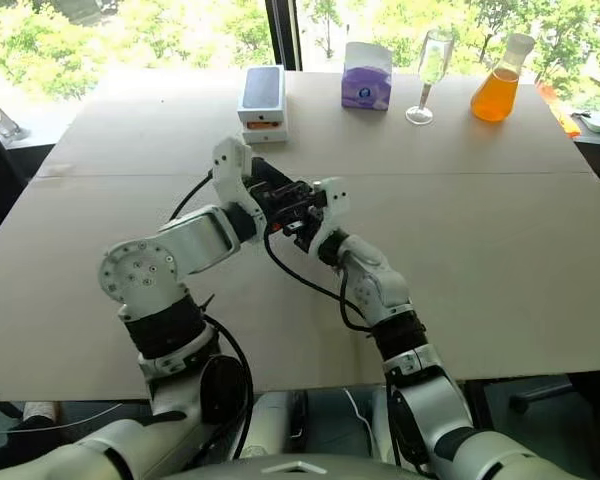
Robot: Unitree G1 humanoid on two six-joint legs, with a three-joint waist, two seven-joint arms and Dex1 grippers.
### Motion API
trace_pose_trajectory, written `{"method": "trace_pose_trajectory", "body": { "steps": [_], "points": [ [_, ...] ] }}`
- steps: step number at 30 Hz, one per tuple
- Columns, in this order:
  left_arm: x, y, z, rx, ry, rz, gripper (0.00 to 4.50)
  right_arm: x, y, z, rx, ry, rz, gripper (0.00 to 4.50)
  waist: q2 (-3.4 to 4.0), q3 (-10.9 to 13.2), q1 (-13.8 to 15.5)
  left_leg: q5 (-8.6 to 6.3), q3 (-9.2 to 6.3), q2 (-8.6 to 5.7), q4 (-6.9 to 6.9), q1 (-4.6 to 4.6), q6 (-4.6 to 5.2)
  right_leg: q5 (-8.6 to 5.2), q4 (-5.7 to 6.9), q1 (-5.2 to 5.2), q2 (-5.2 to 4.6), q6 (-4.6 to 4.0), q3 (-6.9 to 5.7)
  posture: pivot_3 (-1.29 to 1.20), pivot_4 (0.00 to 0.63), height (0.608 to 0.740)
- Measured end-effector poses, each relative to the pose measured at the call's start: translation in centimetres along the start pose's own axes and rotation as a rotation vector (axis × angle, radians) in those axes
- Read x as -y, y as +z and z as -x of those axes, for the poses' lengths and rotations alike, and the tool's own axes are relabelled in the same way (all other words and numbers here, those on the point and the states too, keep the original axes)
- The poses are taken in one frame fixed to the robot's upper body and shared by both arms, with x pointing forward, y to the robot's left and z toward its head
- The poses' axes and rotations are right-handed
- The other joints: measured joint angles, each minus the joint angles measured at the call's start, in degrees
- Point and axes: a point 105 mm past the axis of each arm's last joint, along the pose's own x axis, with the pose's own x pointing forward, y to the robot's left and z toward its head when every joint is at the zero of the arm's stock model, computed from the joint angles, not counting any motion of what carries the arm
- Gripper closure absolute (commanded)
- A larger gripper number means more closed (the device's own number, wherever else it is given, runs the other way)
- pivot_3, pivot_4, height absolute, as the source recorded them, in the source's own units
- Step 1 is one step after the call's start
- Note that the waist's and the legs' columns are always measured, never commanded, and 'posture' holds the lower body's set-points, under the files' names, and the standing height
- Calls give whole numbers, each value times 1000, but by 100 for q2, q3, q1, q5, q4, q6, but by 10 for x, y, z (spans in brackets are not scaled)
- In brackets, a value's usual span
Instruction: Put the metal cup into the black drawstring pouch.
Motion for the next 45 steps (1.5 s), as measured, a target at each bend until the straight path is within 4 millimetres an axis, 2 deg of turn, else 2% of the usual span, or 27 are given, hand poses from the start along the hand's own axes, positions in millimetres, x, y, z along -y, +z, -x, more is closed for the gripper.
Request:
{"method": "trace_pose_trajectory", "body": {
  "steps": [2,8,16,20,21,23,27,29,30,36,40,45],
  "points": [
    [0,1,0,10,-4,28,4500,-2,0,0,-2,10,20,4411,1,0,-14,0,2,-3,0,1,0,0,0,-1,4,0,3,0,150,740],
    [0,26,-5,61,-20,125,4500,-22,-5,-7,-16,101,221,4411,2,2,-11,0,1,-17,1,-1,0,0,-4,0,7,1,2,0,150,740],
    [-12,32,-5,87,29,211,4500,-33,-15,-9,-72,201,537,4411,2,2,-9,1,-2,-18,0,0,-2,0,-4,0,6,1,0,0,150,740],
    [-13,33,-5,93,39,214,4500,-32,-15,-11,-80,205,539,4411,2,2,-6,1,-2,-18,1,-1,-2,0,-4,0,5,1,0,0,150,740],
    [0,31,-5,74,1,164,4500,-24,-9,-17,-67,156,439,4411,2,3,-2,1,-4,-13,1,-2,-3,0,-2,0,4,1,-2,0,150,740],
    [9,30,0,77,-35,133,4500,-13,1,-17,-48,108,374,4411,2,3,1,1,-4,0,0,-1,-3,0,-4,4,-2,1,-3,0,150,740],
    [12,25,0,58,-55,128,4500,-7,1,-17,-52,77,343,4411,2,3,-7,1,-3,-6,0,0,-3,0,-3,3,1,1,-3,0,150,740],
    [13,25,-1,58,-57,134,4500,-10,0,-18,-58,89,373,4411,2,3,-12,1,-3,-13,0,1,-3,0,-3,2,4,0,-2,0,150,740],
    [11,26,-3,63,-57,150,4500,-21,-3,-19,-63,138,441,4411,2,3,-23,1,-2,-16,-2,1,-3,0,-3,1,6,1,0,0,150,740],
    [1,25,-13,61,-40,227,4500,-27,-19,-11,-106,211,647,4411,1,2,7,1,-4,-23,3,2,-3,0,-7,7,1,1,-3,0,150,740],
    [-1,26,-13,72,-15,236,4500,-27,-20,-16,-101,181,596,4411,2,3,-11,2,-6,-15,-3,2,-4,0,-7,7,4,0,-3,0,150,740],
    [-7,23,-5,96,10,251,4500,-30,-29,-17,-134,223,635,4411,1,3,-5,2,-5,-16,-2,3,-5,0,-8,8,2,1,-4,0,150,740]
  ]
}}
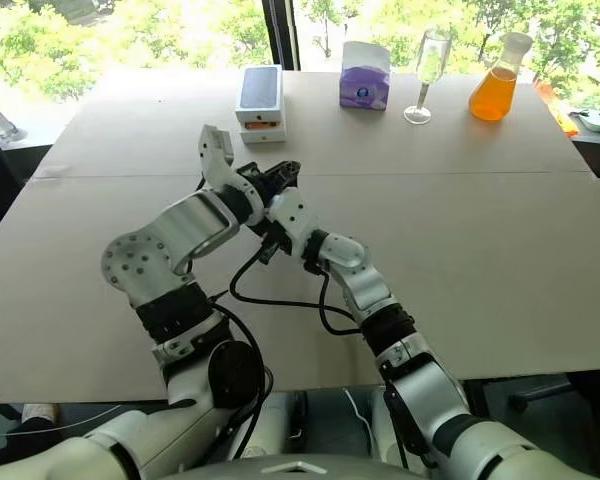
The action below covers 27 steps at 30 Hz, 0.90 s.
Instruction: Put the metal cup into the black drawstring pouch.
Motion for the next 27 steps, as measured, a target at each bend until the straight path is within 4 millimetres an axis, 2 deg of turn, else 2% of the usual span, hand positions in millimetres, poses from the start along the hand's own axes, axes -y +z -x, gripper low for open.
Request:
{"method": "trace_pose_trajectory", "body": {
  "steps": [2,6,9,10,11,13,18,21,24,27],
  "points": [
    [-4,0,1,1,13,1,4500,-2,-3,0,-12,9,-1,4411,0,0,1,0,0,-2,2,0,0,0,1,1,0,0,0,0,150,740],
    [-17,1,9,-14,56,-58,4500,-7,-9,-1,-43,43,-21,3226,0,0,-15,0,1,-1,2,2,0,0,2,1,1,0,2,0,150,740],
    [-32,0,19,-34,107,-121,4500,-13,-20,-2,-93,64,-7,1960,0,0,-23,1,-3,1,0,4,-1,0,6,0,2,-1,-2,0,150,740],
    [-36,0,22,-35,115,-138,4500,-13,-22,-2,-103,51,-9,1532,0,0,-20,1,-3,1,0,4,-2,0,6,0,2,-1,-2,0,150,740],
    [-36,-7,27,-69,93,-175,4500,-4,-27,2,-116,1,-35,1116,1,0,-10,1,-3,8,0,3,-2,0,7,1,-2,-1,-2,0,150,740],
    [-38,-12,32,-93,85,-209,4500,-1,-31,5,-129,-26,-58,1116,-1,-1,7,1,-3,12,3,3,-2,0,2,4,-7,0,-4,0,150,740],
    [-60,-19,50,-203,175,-446,4500,-2,-34,19,-172,1,-53,1116,4,1,-16,1,-3,-2,-3,8,-2,-1,6,3,-3,-2,-4,0,150,740],
    [-71,-19,54,-218,209,-519,4500,3,-22,28,-167,22,-23,1116,5,1,-13,2,-4,4,-5,11,-4,-1,7,3,-4,-2,-4,0,150,740],
    [-70,-14,53,-173,185,-521,4500,2,-6,35,-147,67,3,1116,6,1,-8,2,-2,13,-4,9,-4,-1,5,3,-7,-2,-4,0,150,740],
    [-72,-10,53,-123,164,-518,4500,-4,2,42,-151,111,5,1116,5,1,-6,2,-2,14,-5,9,-3,-1,4,3,-7,-3,-4,0,150,740]
  ]
}}
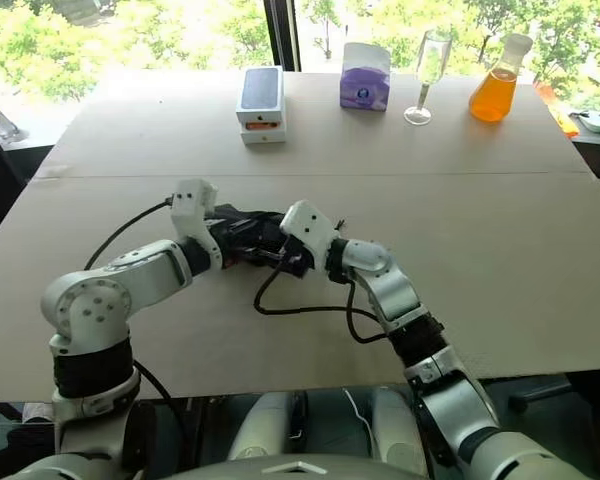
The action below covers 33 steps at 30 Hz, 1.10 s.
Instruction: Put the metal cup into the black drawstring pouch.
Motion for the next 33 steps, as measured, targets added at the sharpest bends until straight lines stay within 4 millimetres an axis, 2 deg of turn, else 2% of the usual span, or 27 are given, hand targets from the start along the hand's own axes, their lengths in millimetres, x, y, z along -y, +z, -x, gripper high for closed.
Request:
{"method": "trace_pose_trajectory", "body": {
  "steps": [4,8,9,11,14,17,20,24,26,27,28,33],
  "points": [
    [-7,3,3,84,-9,-6,4500,-3,-1,15,-45,30,12,1116,0,0,6,0,2,1,0,-1,1,0,-2,0,-2,-1,0,0,150,740],
    [-5,14,16,172,-137,46,4500,8,-6,31,-134,9,100,1116,0,0,6,-1,2,1,1,-1,5,-1,-4,0,-4,-1,-1,0,150,740],
    [-5,17,20,188,-163,50,4500,11,-7,33,-146,-2,115,585,0,0,4,-1,2,1,1,-1,5,-1,-4,0,-2,-1,-1,0,150,740],
    [-9,22,30,206,-200,35,4500,18,-6,34,-160,-37,158,58,0,0,-18,-1,5,-2,0,1,5,-2,-4,-1,8,-2,2,0,150,740],
    [-18,19,36,183,-213,23,4500,31,-11,27,-186,-131,223,58,1,0,-20,-1,5,-8,-1,4,5,-3,-2,0,13,-4,1,0,150,740],
    [-26,16,37,166,-206,27,4500,34,-22,17,-198,-175,209,58,0,0,-10,0,5,-10,3,-1,4,-2,-4,0,11,-3,1,0,150,740],
    [-25,17,36,167,-214,14,4500,32,-25,-1,-163,-189,149,58,0,0,-10,0,4,-9,3,-2,4,-2,-5,0,10,-2,1,0,150,740],
    [-23,16,35,165,-218,12,4500,38,-22,-18,-143,-216,176,58,0,0,-19,0,4,-8,2,0,3,-2,-3,0,10,-3,1,0,150,740],
    [-23,16,35,165,-218,12,4500,42,-26,-21,-142,-240,183,600,0,0,-10,0,3,-2,2,-1,3,-2,-4,0,9,-3,0,0,150,740],
    [-24,16,35,165,-216,12,4500,44,-31,-21,-147,-259,173,1144,0,0,-11,0,4,2,2,-1,3,-2,-4,0,8,-3,1,0,150,740],
    [-24,16,35,166,-216,12,4500,44,-32,-21,-149,-261,170,1276,0,0,-12,0,4,2,2,-1,3,-2,-4,0,8,-3,1,0,150,740],
    [-24,14,39,166,-201,9,4500,50,-45,-17,-173,-302,167,3355,0,0,-27,0,3,11,1,-1,2,-2,-3,0,9,-3,0,0,150,740]
  ]
}}
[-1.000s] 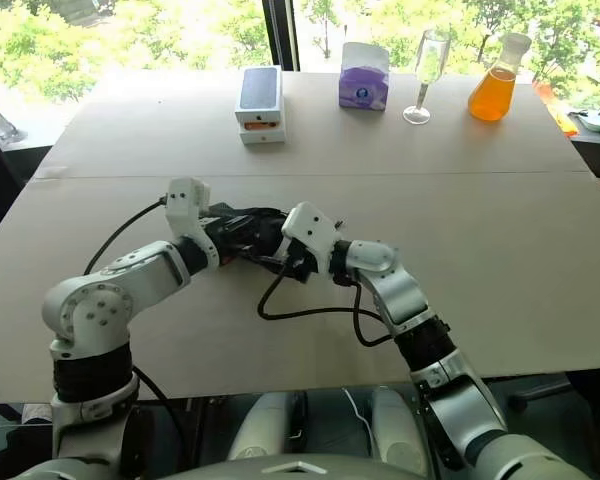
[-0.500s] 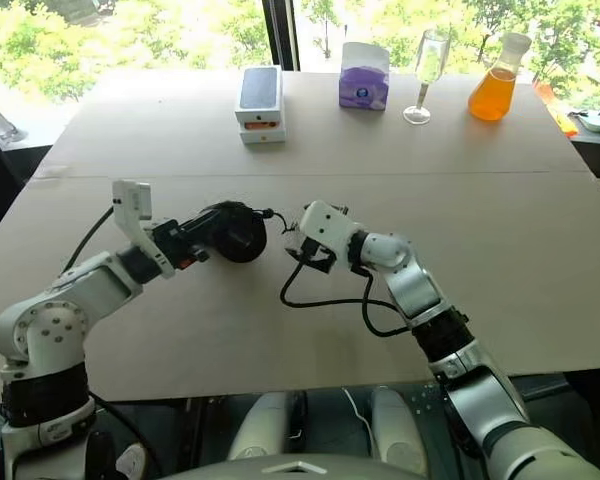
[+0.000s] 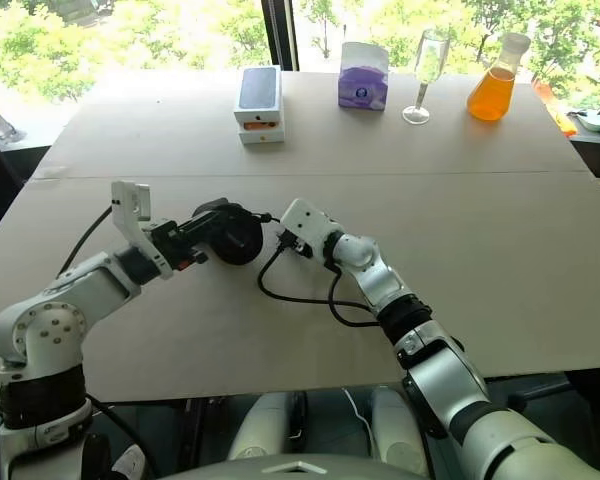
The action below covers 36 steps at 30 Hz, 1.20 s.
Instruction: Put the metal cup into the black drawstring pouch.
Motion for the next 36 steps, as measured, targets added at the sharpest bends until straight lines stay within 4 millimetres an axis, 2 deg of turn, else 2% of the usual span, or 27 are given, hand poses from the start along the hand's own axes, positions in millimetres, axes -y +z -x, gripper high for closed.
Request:
{"method": "trace_pose_trajectory", "body": {
  "steps": [2,3,11,14,18,21,24,25,28,33,36],
  "points": [
    [0,-2,2,-1,5,5,4500,8,-2,3,1,-29,5,4322,0,0,-2,0,1,1,0,0,0,0,0,0,-1,0,1,0,150,740],
    [0,-3,2,0,9,10,4500,15,-2,5,6,-48,18,4418,0,0,-1,0,1,1,0,0,0,0,0,0,-1,0,1,0,150,740],
    [5,-7,6,36,11,54,4500,45,13,13,43,-143,114,4418,1,0,-9,0,1,2,0,0,0,0,1,0,-3,0,2,0,150,740],
    [7,-8,7,51,14,53,4500,50,16,16,56,-160,143,4418,1,1,-7,0,2,2,0,0,1,0,2,0,-4,0,2,0,150,740],
    [16,-9,7,60,-5,18,4500,62,32,21,90,-181,211,4418,1,1,-3,0,3,1,0,0,0,0,1,0,-5,0,3,0,150,740],
    [28,-6,6,87,-55,-5,3744,75,57,28,151,-206,277,4500,2,1,3,0,1,1,0,-1,1,0,1,0,-4,0,1,0,150,740],
    [40,-1,4,114,-111,-16,2560,82,76,34,193,-221,324,4500,2,1,8,-1,2,1,0,0,1,0,1,0,-5,0,1,0,150,740],
    [46,1,3,128,-139,-17,1982,82,83,36,210,-213,347,4500,2,1,12,-1,3,1,0,0,1,0,1,0,-5,0,3,0,150,740],
    [53,6,2,151,-165,-38,1982,84,97,39,232,-205,383,4500,3,2,12,-1,3,1,0,0,3,0,1,0,-3,0,3,0,150,740],
    [69,32,-21,206,-164,-168,1982,83,127,47,291,-181,475,4500,2,1,45,0,2,-8,4,-1,3,0,2,2,1,0,2,0,150,740],
    [83,43,-39,207,-210,-220,1982,78,134,47,310,-163,490,4500,2,2,41,0,3,-23,5,-1,2,0,2,2,1,1,2,0,150,740]
  ]
}}
